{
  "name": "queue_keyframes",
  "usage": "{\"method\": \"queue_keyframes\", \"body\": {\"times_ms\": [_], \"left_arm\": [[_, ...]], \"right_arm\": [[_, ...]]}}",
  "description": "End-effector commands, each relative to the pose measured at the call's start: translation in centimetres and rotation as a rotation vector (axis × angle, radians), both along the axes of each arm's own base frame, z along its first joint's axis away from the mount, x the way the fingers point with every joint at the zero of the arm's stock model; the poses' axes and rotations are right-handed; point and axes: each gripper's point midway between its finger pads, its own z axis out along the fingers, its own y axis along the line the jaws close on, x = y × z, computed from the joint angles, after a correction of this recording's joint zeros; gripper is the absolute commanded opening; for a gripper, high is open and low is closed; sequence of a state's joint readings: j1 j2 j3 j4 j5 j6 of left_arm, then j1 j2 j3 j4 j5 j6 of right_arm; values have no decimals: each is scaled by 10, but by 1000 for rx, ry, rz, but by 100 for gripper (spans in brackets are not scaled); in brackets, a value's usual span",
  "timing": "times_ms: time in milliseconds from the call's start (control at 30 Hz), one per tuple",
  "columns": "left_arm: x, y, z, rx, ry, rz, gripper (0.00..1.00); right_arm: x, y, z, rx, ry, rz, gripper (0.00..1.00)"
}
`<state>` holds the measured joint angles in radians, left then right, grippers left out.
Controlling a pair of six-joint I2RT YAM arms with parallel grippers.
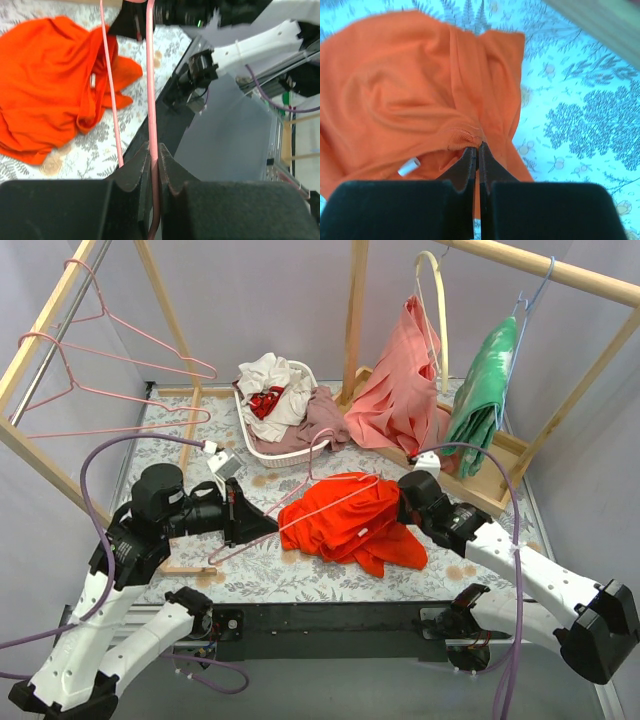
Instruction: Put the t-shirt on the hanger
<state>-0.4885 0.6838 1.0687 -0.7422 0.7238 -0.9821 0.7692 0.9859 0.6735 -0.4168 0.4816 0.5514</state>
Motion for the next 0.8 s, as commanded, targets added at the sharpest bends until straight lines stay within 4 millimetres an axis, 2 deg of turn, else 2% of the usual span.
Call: {"method": "queue_keyframes", "body": {"times_ms": [0, 67, 200, 367, 500, 600, 767], "left_arm": [[-11, 2, -38, 113, 85, -64, 0], [-14, 0, -51, 133, 132, -82, 0], [-12, 0, -59, 149, 134, -62, 0], [-7, -6, -69, 157, 173, -75, 0], [4, -10, -67, 139, 153, -43, 0], [5, -17, -65, 114, 158, -82, 0], [8, -25, -58, 73, 140, -118, 0]], "right_arm": [[30, 0, 43, 59, -68, -18, 1], [37, 3, 54, 79, -80, -7, 1], [41, 9, 61, 87, -78, 14, 1], [35, 19, 62, 126, -61, 61, 1], [27, 25, 61, 159, -44, 102, 1], [23, 27, 63, 171, -43, 119, 1], [23, 38, 82, 176, -58, 155, 1]]}}
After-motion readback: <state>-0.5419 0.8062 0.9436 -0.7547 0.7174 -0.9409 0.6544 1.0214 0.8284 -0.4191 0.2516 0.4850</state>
